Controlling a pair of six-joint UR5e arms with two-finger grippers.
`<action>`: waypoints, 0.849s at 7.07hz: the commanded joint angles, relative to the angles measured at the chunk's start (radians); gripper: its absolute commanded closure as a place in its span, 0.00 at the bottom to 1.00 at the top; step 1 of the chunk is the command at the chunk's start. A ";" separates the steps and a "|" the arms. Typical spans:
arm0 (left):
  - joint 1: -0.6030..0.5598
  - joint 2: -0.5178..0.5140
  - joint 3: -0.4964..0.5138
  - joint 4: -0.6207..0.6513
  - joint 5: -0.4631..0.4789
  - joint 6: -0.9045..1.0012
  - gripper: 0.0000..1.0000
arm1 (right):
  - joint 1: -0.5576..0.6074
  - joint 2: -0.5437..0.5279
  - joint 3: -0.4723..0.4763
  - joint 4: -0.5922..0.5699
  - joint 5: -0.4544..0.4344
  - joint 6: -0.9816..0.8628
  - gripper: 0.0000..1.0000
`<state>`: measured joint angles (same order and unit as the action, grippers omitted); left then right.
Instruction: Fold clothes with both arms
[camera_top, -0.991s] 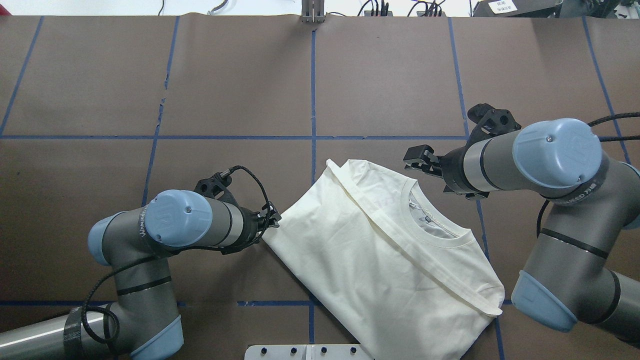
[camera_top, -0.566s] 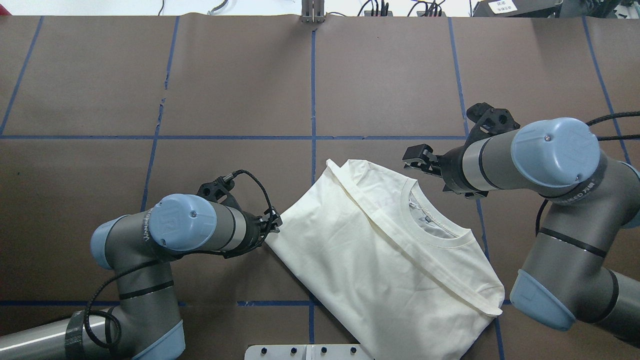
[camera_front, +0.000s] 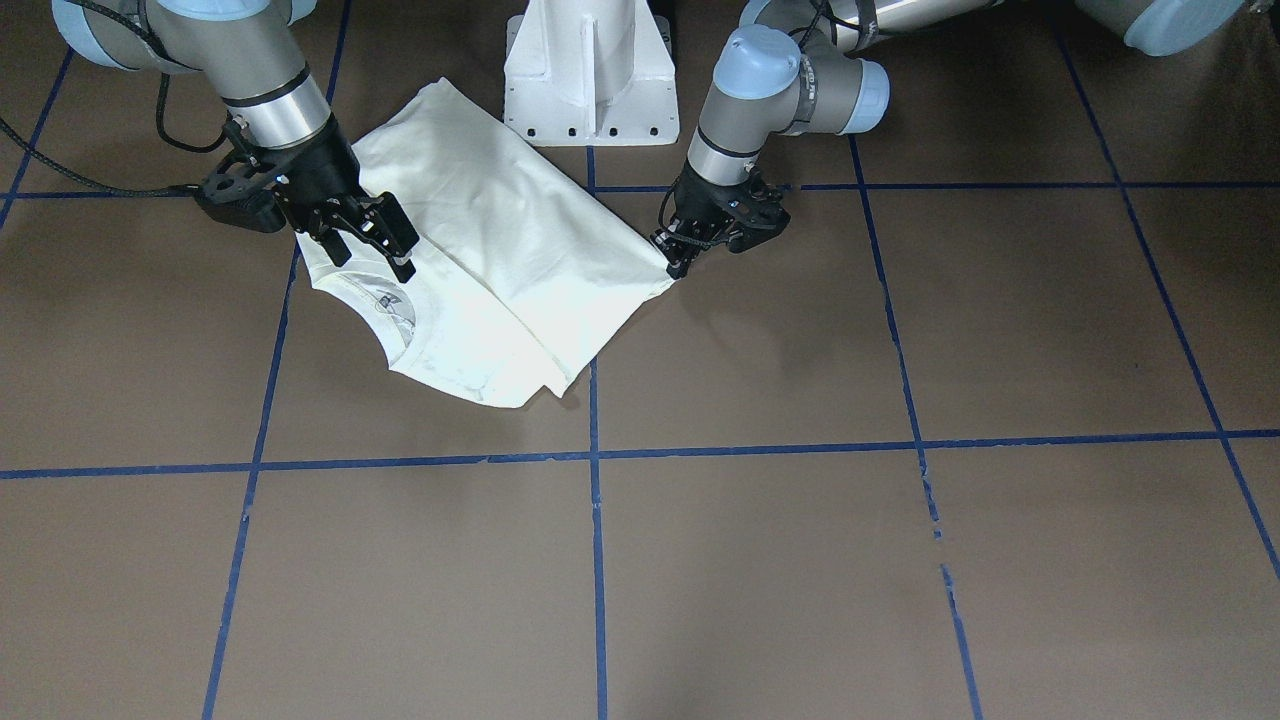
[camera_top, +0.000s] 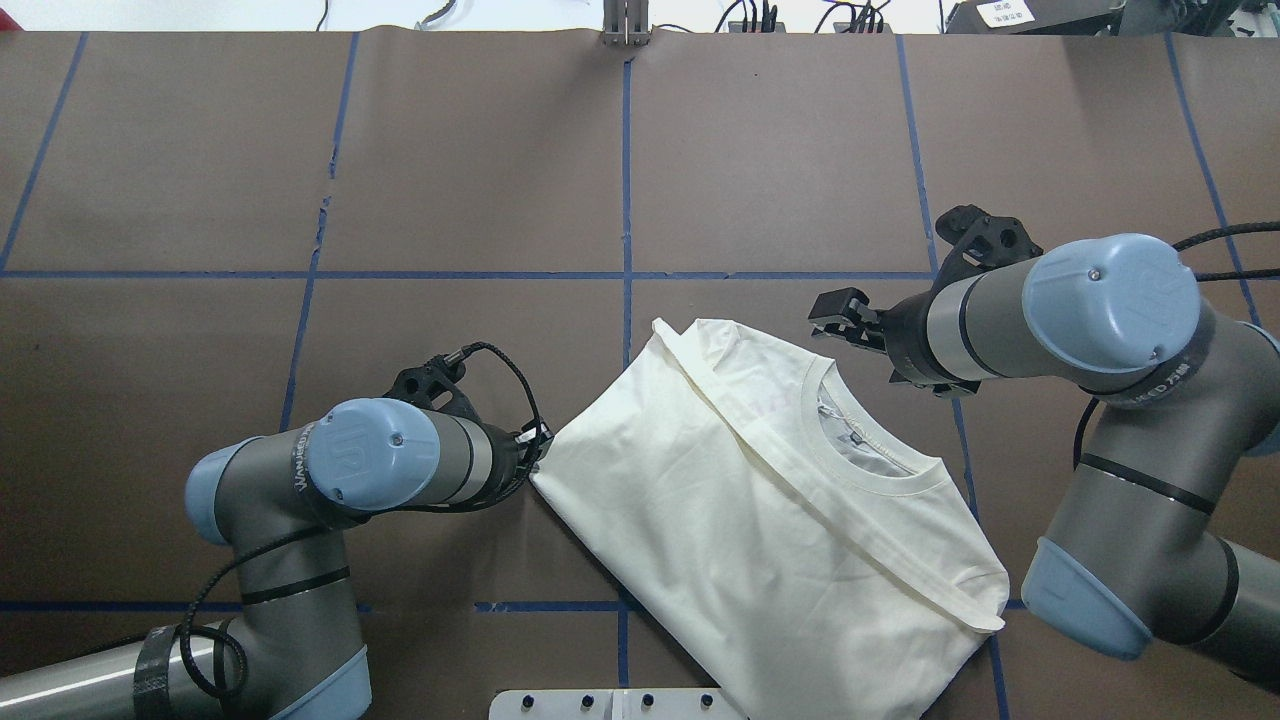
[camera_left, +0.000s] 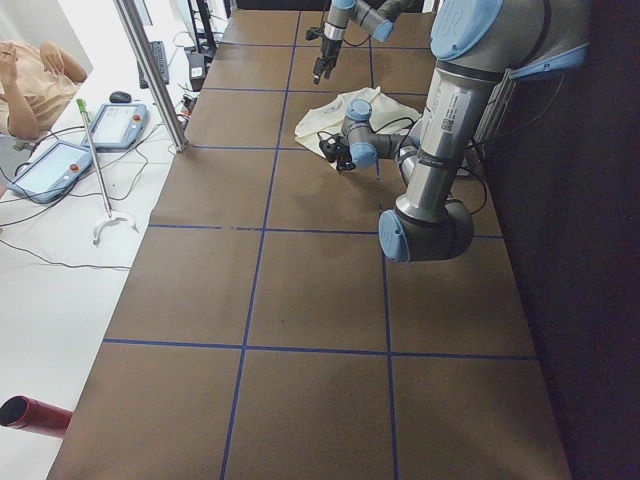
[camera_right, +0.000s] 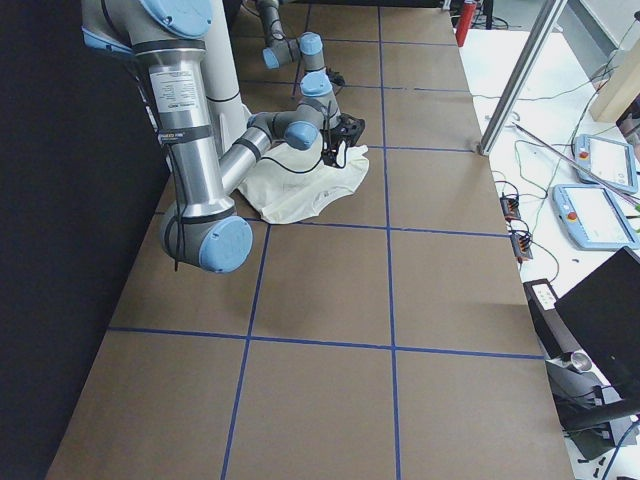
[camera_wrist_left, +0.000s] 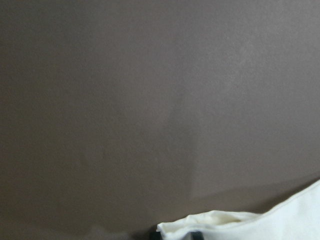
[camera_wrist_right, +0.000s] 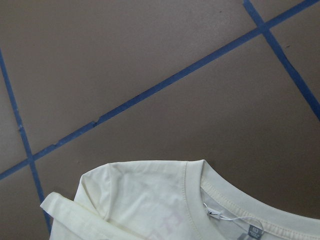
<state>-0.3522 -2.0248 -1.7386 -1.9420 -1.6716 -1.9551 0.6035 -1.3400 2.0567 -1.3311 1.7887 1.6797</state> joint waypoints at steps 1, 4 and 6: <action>-0.022 -0.002 -0.016 0.047 0.004 0.028 1.00 | -0.001 -0.002 0.000 0.000 0.000 0.000 0.00; -0.268 -0.108 0.037 0.072 -0.008 0.289 1.00 | -0.001 0.004 0.000 -0.002 -0.002 0.005 0.00; -0.420 -0.320 0.385 -0.028 -0.008 0.399 1.00 | -0.004 0.007 0.000 0.000 -0.008 0.009 0.00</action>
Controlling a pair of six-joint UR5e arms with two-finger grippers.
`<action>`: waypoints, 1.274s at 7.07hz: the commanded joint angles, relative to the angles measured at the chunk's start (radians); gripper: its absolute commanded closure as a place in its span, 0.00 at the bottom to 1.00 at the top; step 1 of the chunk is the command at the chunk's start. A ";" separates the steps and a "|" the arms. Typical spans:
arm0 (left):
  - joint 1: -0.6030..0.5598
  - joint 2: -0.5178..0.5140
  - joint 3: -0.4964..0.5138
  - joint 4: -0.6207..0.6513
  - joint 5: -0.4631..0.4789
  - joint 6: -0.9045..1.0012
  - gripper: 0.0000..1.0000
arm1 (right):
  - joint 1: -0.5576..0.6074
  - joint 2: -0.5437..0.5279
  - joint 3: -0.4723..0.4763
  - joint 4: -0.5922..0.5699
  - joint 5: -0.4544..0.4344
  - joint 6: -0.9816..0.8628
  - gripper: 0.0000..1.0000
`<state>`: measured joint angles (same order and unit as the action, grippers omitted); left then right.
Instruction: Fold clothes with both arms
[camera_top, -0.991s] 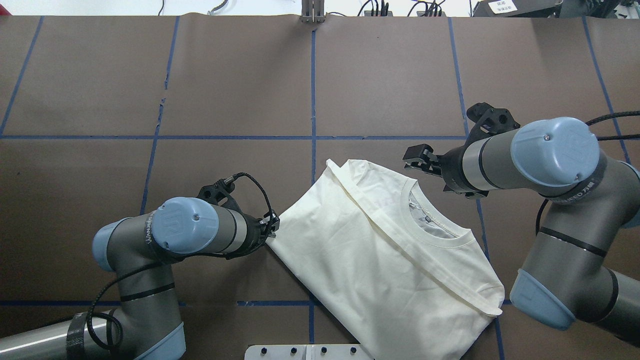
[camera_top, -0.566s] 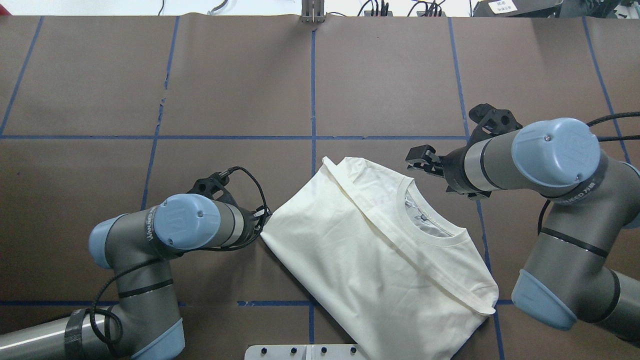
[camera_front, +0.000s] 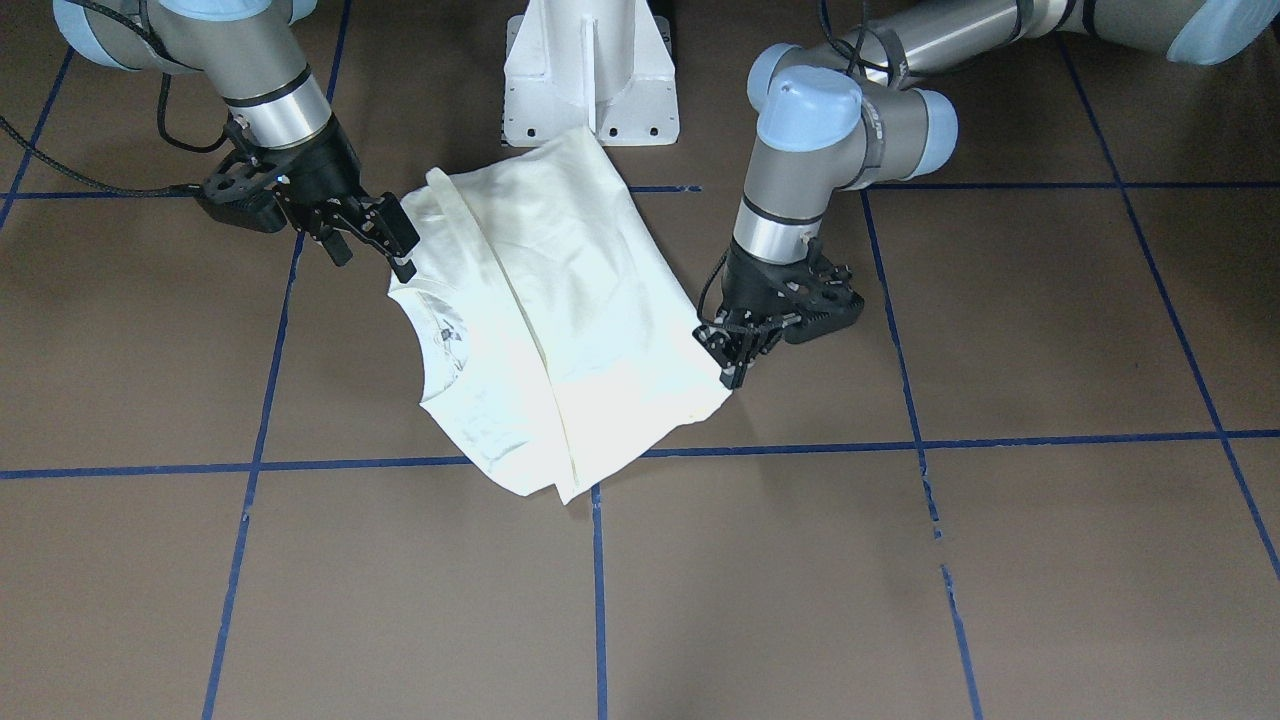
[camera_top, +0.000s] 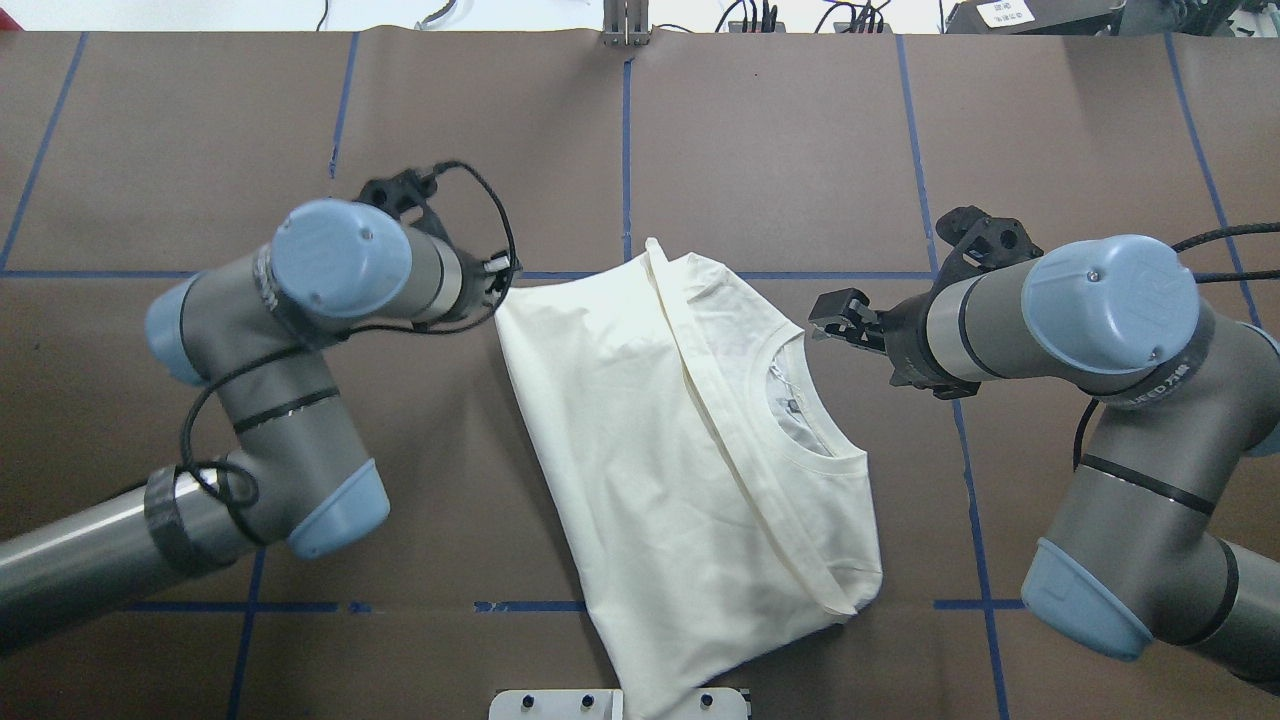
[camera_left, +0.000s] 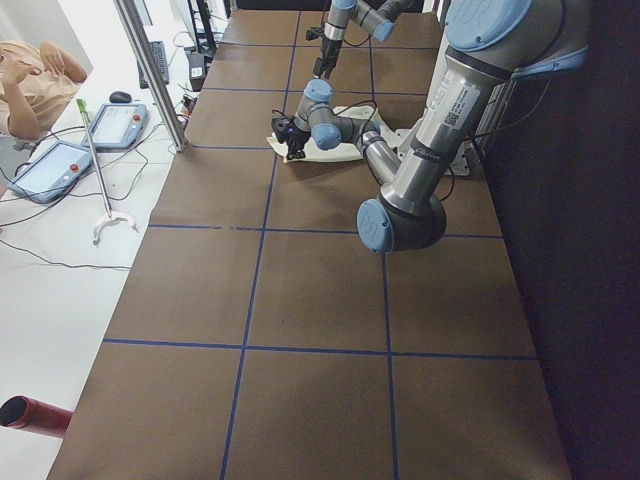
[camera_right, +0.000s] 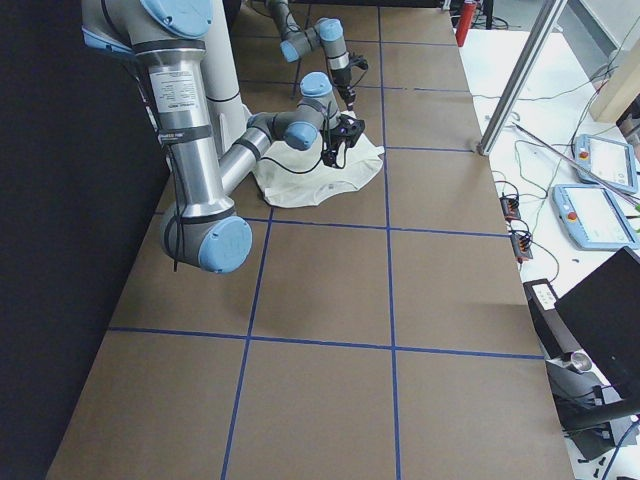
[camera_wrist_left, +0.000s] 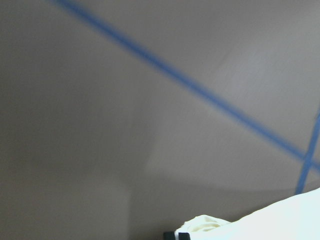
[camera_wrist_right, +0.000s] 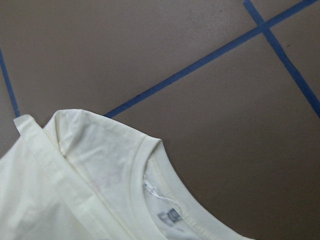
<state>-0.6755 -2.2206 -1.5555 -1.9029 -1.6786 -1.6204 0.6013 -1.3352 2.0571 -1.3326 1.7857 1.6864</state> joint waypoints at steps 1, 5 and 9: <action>-0.143 -0.217 0.417 -0.250 -0.004 0.091 1.00 | -0.006 0.004 0.003 0.001 -0.052 0.003 0.00; -0.182 -0.091 0.232 -0.305 -0.189 0.117 0.46 | -0.049 0.170 -0.133 -0.004 -0.088 0.004 0.00; -0.234 0.058 0.048 -0.304 -0.257 0.120 0.47 | -0.130 0.526 -0.530 -0.016 -0.085 -0.020 0.00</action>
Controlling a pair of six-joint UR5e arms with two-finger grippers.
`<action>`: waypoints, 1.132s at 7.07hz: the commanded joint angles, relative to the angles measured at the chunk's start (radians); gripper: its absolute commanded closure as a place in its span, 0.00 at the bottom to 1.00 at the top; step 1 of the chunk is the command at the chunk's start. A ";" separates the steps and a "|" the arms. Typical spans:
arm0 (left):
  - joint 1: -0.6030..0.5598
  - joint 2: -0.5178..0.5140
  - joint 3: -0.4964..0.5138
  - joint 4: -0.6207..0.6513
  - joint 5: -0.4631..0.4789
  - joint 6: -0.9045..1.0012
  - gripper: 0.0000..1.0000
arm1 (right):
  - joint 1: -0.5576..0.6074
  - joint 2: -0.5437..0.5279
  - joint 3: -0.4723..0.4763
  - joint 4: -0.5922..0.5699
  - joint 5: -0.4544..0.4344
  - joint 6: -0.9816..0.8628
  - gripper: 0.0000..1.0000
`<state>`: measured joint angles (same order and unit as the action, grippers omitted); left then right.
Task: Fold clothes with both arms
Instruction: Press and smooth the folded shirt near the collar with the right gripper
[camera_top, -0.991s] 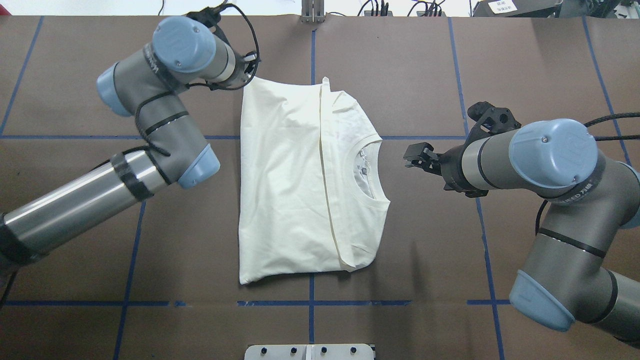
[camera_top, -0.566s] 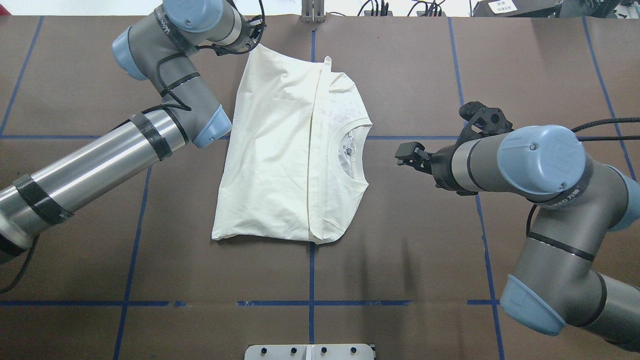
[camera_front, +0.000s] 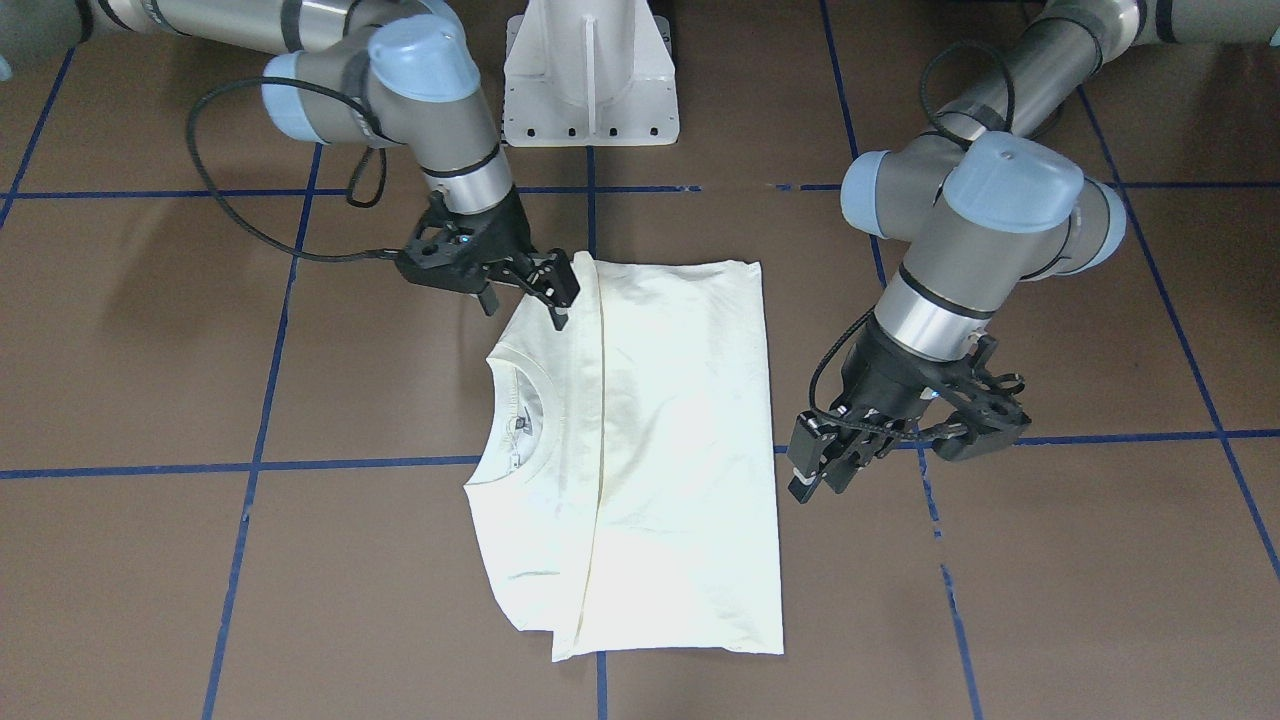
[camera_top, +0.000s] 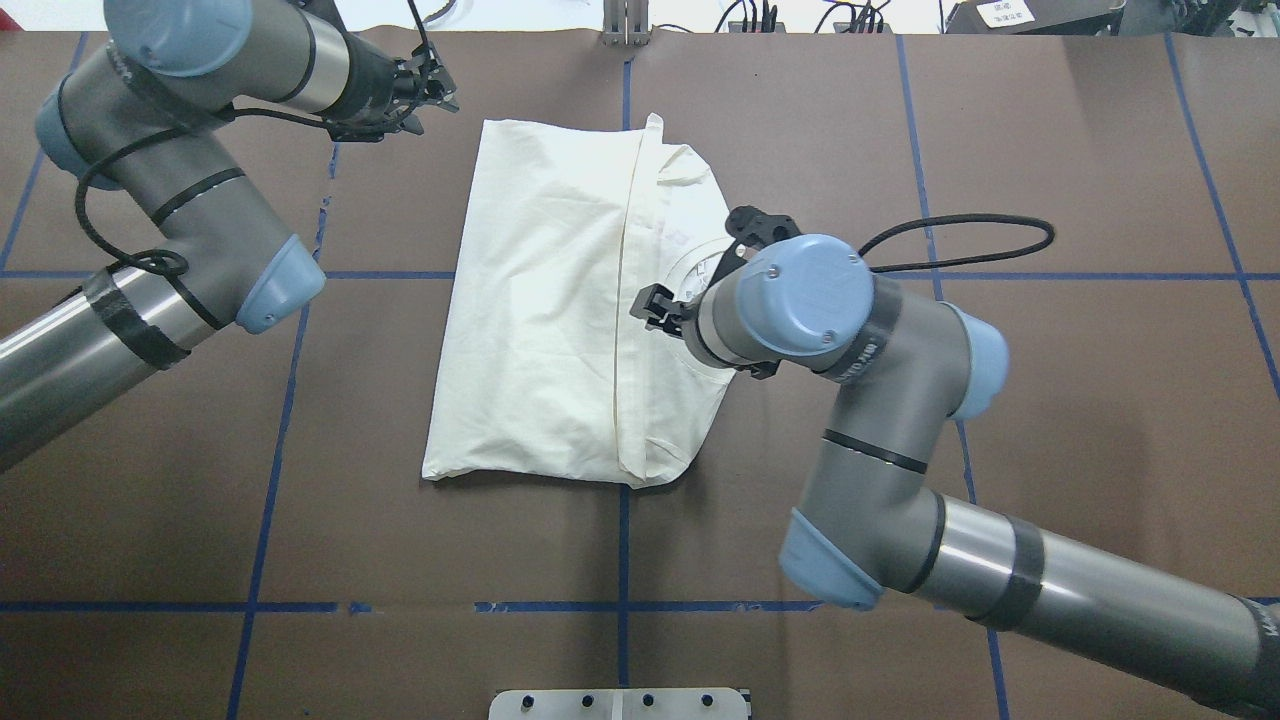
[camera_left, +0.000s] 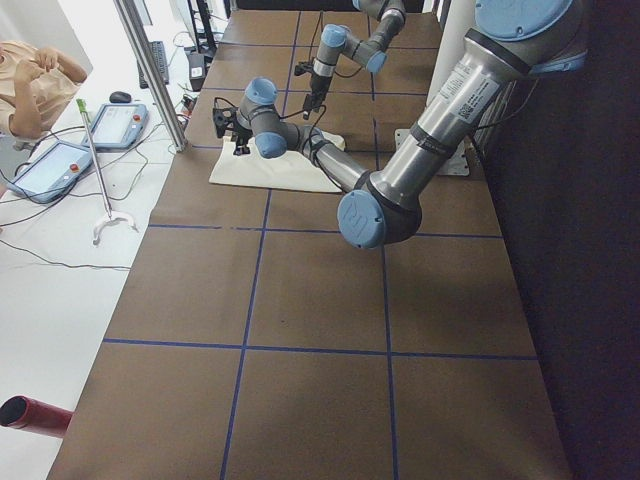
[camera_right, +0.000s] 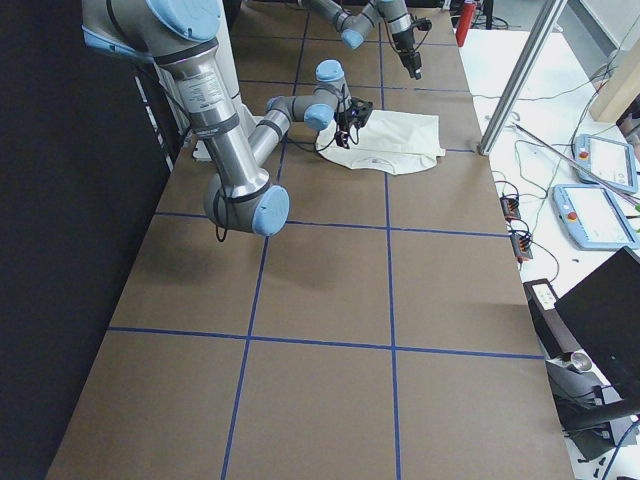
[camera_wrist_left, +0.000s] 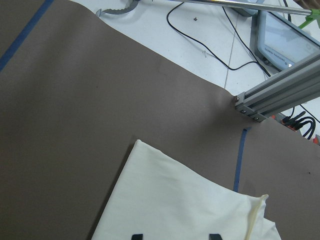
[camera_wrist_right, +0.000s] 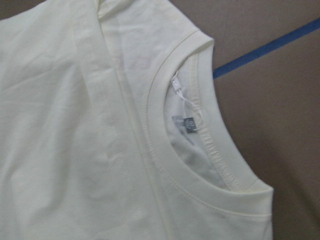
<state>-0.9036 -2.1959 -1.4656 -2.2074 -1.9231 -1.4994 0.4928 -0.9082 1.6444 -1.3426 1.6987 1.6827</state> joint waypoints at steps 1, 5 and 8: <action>-0.003 0.034 -0.041 0.000 -0.011 -0.001 0.46 | -0.043 0.109 -0.141 -0.033 0.004 -0.123 0.00; -0.003 0.034 -0.038 0.000 -0.011 -0.001 0.46 | -0.095 0.175 -0.199 -0.280 0.001 -0.409 0.00; -0.003 0.033 -0.038 0.000 -0.011 -0.001 0.46 | -0.108 0.161 -0.204 -0.300 -0.001 -0.437 0.00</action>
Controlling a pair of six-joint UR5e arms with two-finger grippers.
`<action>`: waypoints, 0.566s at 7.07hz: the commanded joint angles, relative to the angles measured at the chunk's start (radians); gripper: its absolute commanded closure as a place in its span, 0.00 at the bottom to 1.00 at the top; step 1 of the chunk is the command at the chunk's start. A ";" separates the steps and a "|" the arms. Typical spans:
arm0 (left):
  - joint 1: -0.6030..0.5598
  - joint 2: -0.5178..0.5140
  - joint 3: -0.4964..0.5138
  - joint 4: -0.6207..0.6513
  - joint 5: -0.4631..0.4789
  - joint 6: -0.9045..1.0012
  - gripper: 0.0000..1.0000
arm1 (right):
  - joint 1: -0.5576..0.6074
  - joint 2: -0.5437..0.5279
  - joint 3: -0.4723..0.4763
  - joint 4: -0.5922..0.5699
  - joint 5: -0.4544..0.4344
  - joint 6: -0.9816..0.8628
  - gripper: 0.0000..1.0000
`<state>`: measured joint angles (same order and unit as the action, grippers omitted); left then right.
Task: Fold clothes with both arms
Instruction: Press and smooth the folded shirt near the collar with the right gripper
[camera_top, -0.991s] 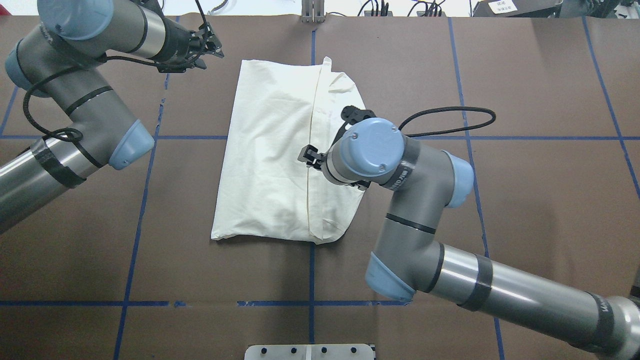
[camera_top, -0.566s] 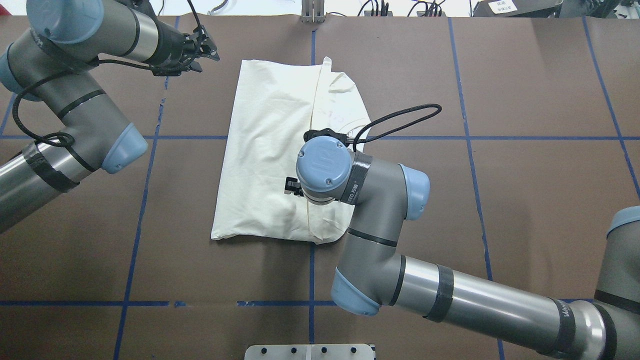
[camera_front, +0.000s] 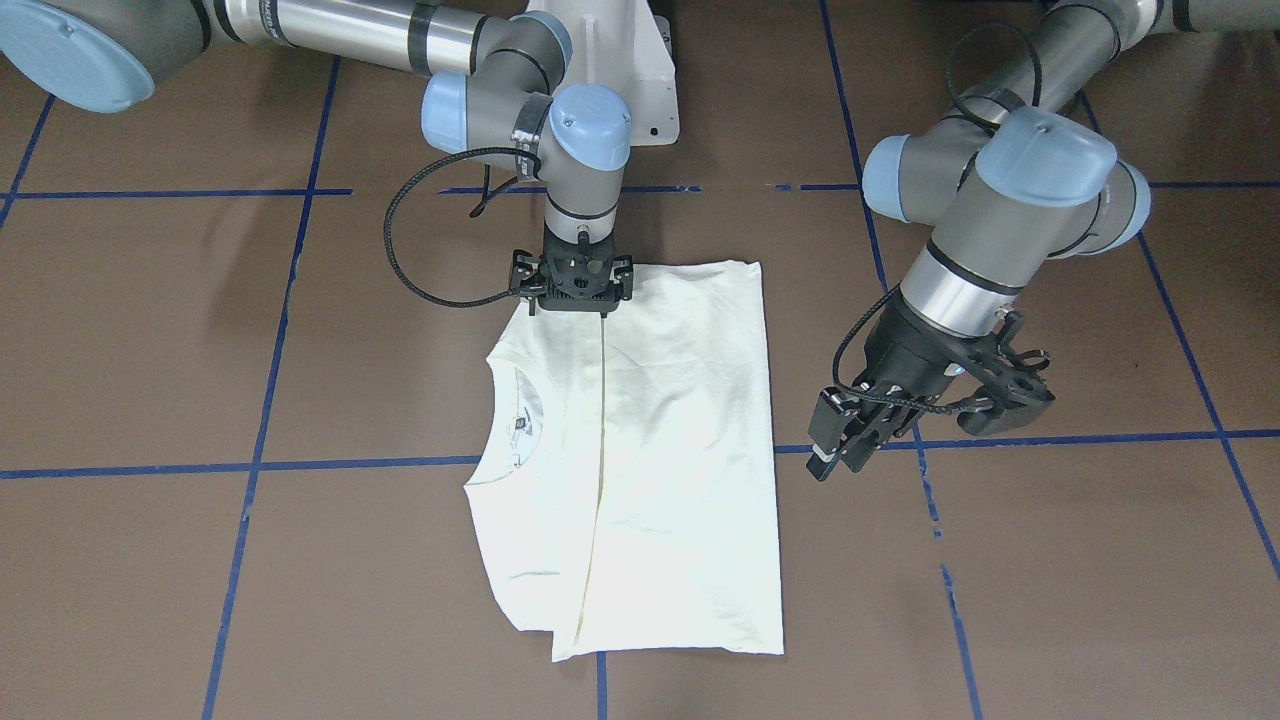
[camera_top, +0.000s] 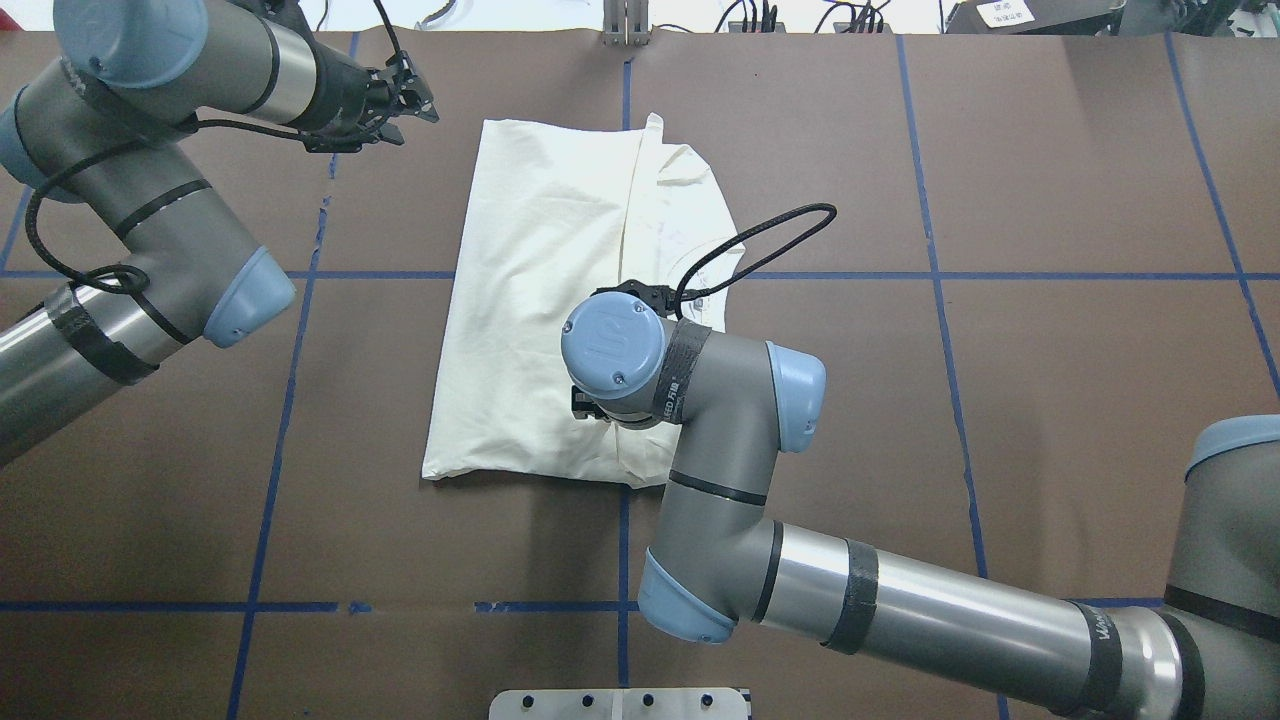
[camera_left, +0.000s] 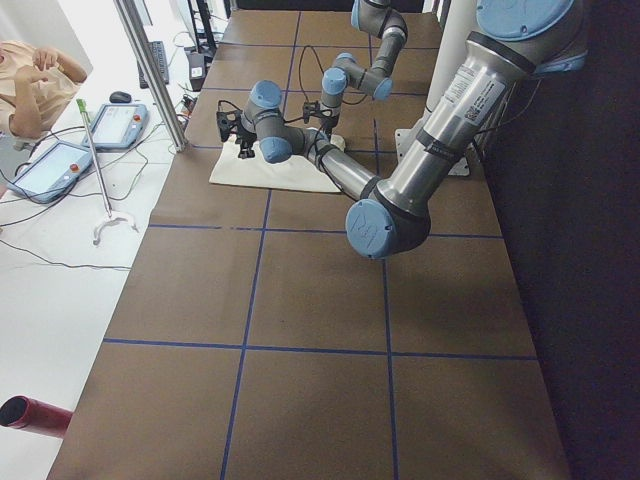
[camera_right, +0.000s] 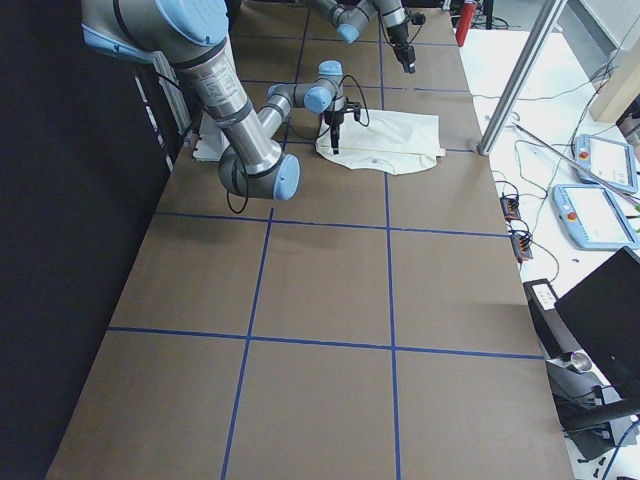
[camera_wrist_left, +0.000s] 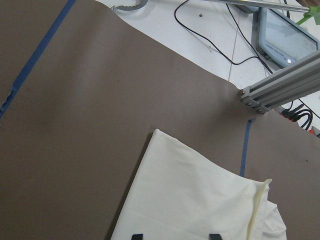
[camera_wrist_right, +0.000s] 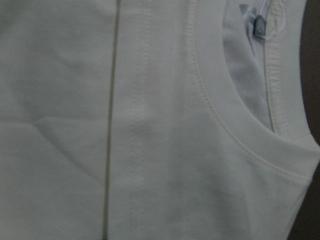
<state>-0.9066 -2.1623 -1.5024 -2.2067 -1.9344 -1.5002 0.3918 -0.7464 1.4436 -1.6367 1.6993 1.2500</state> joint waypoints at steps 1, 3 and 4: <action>0.000 0.001 0.001 -0.001 0.000 0.000 0.46 | -0.004 -0.013 0.004 -0.018 0.000 -0.026 0.00; 0.000 -0.001 0.002 -0.001 0.000 0.000 0.46 | 0.036 -0.180 0.199 -0.093 0.008 -0.148 0.00; 0.000 -0.001 0.002 0.001 0.000 0.000 0.46 | 0.047 -0.299 0.322 -0.094 0.008 -0.211 0.00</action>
<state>-0.9066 -2.1623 -1.5006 -2.2067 -1.9343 -1.5002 0.4205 -0.9092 1.6172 -1.7147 1.7050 1.1125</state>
